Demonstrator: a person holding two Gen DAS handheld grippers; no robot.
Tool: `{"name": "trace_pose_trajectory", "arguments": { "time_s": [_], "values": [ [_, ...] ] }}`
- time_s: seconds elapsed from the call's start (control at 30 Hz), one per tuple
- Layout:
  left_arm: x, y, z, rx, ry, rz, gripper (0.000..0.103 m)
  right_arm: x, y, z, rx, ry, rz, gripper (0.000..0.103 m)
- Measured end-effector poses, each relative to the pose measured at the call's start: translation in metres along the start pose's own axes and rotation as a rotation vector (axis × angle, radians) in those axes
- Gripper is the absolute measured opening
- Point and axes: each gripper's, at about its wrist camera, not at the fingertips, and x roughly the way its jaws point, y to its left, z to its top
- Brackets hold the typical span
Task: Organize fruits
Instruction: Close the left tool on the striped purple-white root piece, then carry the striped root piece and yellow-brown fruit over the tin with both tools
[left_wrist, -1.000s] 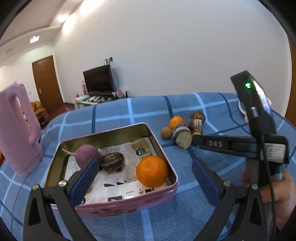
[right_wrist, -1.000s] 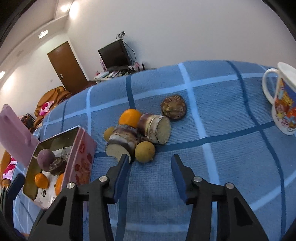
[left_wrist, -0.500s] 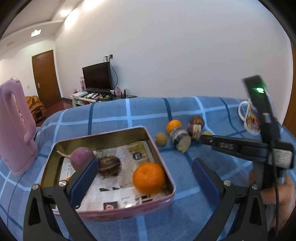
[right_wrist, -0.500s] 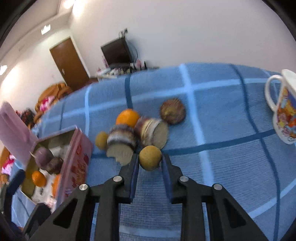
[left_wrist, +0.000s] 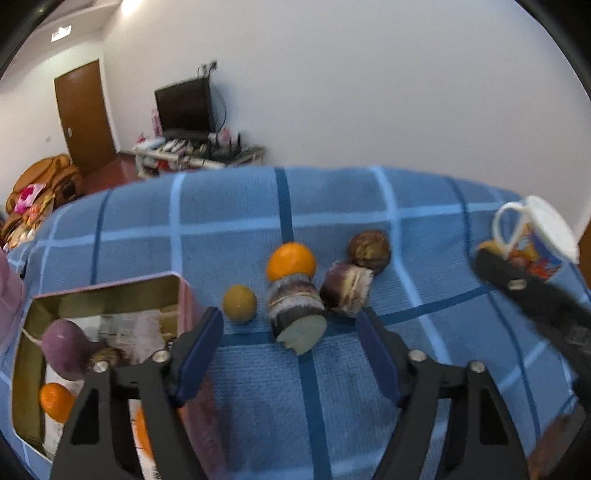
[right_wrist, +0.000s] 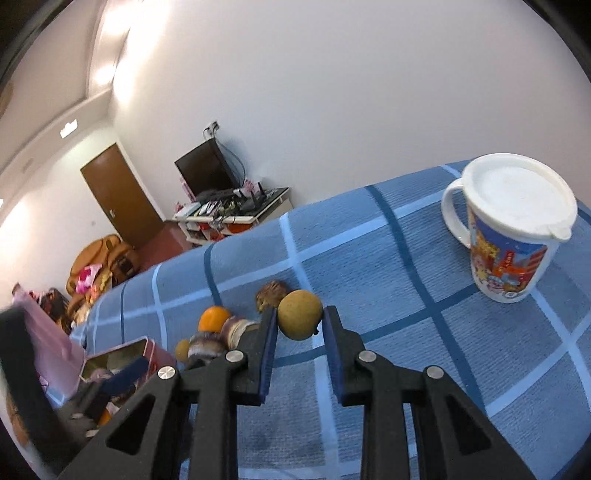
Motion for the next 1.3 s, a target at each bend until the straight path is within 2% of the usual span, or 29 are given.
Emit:
{"name": "trace_pose_trajectory", "arguments": {
  "time_s": [0.07,0.13,0.3,0.4,0.43,0.47,0.63,0.77,0.97,1.03,1.13,1.23,1.3],
  "values": [
    [0.018,-0.003,0.002,-0.006,0.056,0.020,0.064,-0.003,-0.003,0.000,0.004,-0.012,-0.008,0.027],
    [0.025,-0.008,0.004,0.016,0.052,0.060,0.061,-0.004,-0.001,0.000,-0.002,-0.019,-0.012,0.027],
    [0.038,-0.018,0.009,0.038,0.072,0.119,0.061,-0.004,0.001,-0.001,-0.007,-0.016,-0.008,0.027],
    [0.047,-0.028,0.010,0.098,0.066,0.180,0.061,-0.005,0.002,-0.001,-0.008,-0.016,-0.006,0.027],
    [0.047,-0.030,0.010,0.106,0.064,0.184,0.057,-0.006,0.002,-0.001,-0.008,-0.016,-0.006,0.027],
    [0.048,-0.034,0.010,0.122,0.066,0.169,0.043,-0.004,0.003,-0.001,-0.009,-0.016,-0.008,0.027],
    [0.043,-0.029,0.010,0.076,0.071,0.085,0.044,-0.003,0.002,-0.001,-0.006,-0.019,-0.015,0.027],
    [0.028,-0.018,0.003,-0.009,0.051,-0.052,0.043,-0.008,0.001,0.000,-0.001,-0.037,-0.015,0.027],
    [-0.032,-0.006,-0.018,-0.005,-0.119,-0.261,0.044,-0.016,0.000,0.000,0.001,-0.068,-0.012,0.027],
    [-0.047,0.000,-0.026,-0.002,-0.153,-0.286,0.044,-0.017,0.001,-0.001,-0.007,-0.072,-0.013,0.027],
    [-0.056,0.008,-0.034,-0.016,-0.163,-0.314,0.044,-0.017,0.004,-0.003,-0.019,-0.077,-0.010,0.027],
    [-0.066,0.013,-0.042,-0.002,-0.181,-0.286,0.044,-0.019,0.008,-0.006,-0.032,-0.084,0.002,0.027],
    [-0.065,0.020,-0.039,0.014,-0.204,-0.263,0.044,-0.018,0.010,-0.007,-0.039,-0.086,0.054,0.027]
  ]
}}
